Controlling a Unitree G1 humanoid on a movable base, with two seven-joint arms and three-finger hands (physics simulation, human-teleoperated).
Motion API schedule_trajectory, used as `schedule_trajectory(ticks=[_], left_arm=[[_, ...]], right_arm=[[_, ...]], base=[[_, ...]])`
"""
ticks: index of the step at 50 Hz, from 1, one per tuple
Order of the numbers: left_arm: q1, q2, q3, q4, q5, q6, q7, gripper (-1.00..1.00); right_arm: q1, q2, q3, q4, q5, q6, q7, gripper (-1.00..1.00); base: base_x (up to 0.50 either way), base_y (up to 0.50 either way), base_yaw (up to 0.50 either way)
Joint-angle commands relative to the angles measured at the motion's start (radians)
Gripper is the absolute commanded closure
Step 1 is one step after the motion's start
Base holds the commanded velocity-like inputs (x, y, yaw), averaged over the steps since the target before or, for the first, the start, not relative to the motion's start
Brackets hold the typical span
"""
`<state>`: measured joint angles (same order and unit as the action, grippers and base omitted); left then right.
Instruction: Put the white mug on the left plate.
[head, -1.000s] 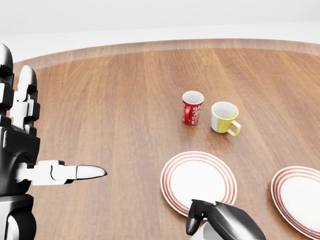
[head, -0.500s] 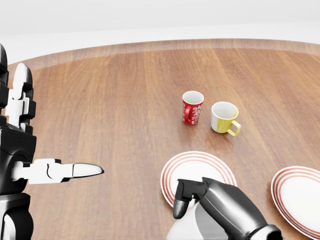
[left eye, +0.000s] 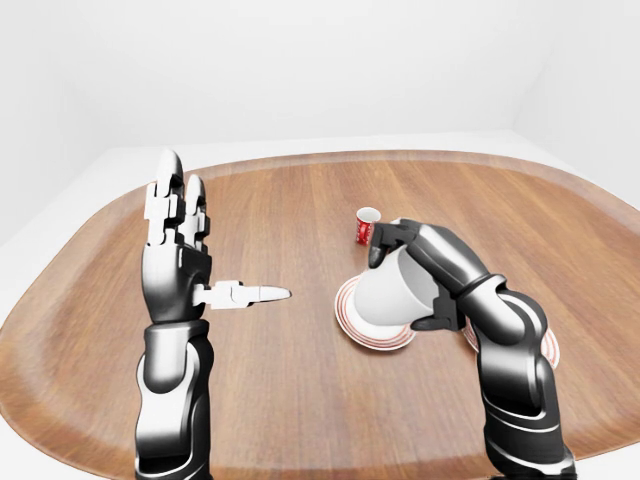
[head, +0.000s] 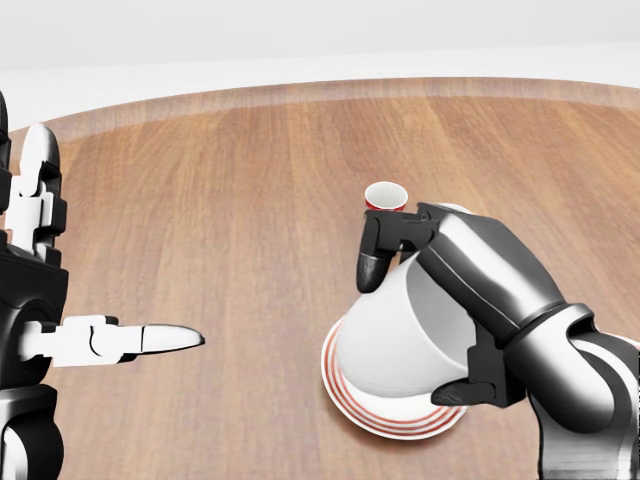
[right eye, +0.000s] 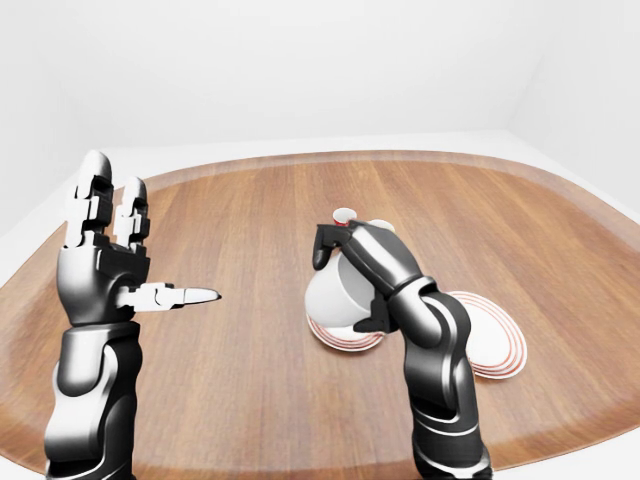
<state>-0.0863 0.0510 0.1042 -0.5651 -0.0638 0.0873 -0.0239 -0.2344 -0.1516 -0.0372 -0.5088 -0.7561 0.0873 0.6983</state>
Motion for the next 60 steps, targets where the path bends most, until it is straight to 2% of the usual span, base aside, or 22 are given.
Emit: schedule_trajectory(ticks=[1, 10, 15, 22, 30, 31, 34, 43, 54, 60], left_arm=[[-0.002, 0.001, 0.001, -0.002, 0.0, 0.0, -0.001, -1.0], [-0.005, 0.001, 0.001, -0.001, 0.0, 0.0, 0.001, -1.0], [-0.005, 0.001, 0.001, -0.005, -0.001, 0.0, 0.002, -1.0], [-0.004, 0.001, 0.0, -0.003, 0.001, 0.0, 0.002, -1.0], [-0.001, -0.001, -0.002, 0.0, 0.002, 0.0, 0.0, -1.0], [-0.001, 0.0, 0.0, 0.002, 0.001, 0.0, 0.0, -1.0], [-0.002, 0.0, 0.0, -0.001, 0.0, 0.0, 0.0, -1.0], [-0.002, 0.001, 0.001, 0.0, 0.0, 0.0, 0.0, -1.0], [-0.003, 0.002, 0.004, 0.001, -0.002, 0.0, 0.0, -1.0], [-0.007, 0.005, 0.009, 0.004, -0.004, 0.0, 0.0, -1.0]], right_arm=[[-0.231, -0.096, -0.076, 0.298, 0.136, 0.0, 0.0, 1.0], [-0.296, -0.127, -0.083, 0.538, 0.201, 0.0, -0.037, 1.0], [-0.309, -0.124, -0.069, 0.697, 0.225, 0.0, -0.132, 1.0], [-0.392, -0.14, -0.054, 0.973, 0.227, 0.0, -0.29, 1.0], [-0.475, -0.119, -0.018, 1.268, 0.2, 0.0, -0.449, 1.0], [-0.494, -0.112, -0.012, 1.323, 0.196, -0.023, -0.478, 1.0], [-0.523, -0.102, 0.003, 1.402, 0.183, -0.061, -0.526, 1.0], [-0.549, -0.068, 0.036, 1.518, 0.129, -0.125, -0.617, 1.0], [-0.583, -0.051, 0.064, 1.617, 0.051, -0.174, -0.683, 1.0], [-0.603, -0.054, 0.076, 1.647, -0.007, -0.175, -0.749, 1.0]], base=[[0.0, 0.0, 0.0], [0.0, 0.0, 0.0], [0.0, 0.0, 0.0], [0.0, 0.0, 0.0], [0.0, 0.0, 0.0], [0.0, 0.0, 0.0], [0.0, 0.0, 0.0], [0.0, 0.0, 0.0], [0.0, 0.0, 0.0], [0.0, 0.0, 0.0]])
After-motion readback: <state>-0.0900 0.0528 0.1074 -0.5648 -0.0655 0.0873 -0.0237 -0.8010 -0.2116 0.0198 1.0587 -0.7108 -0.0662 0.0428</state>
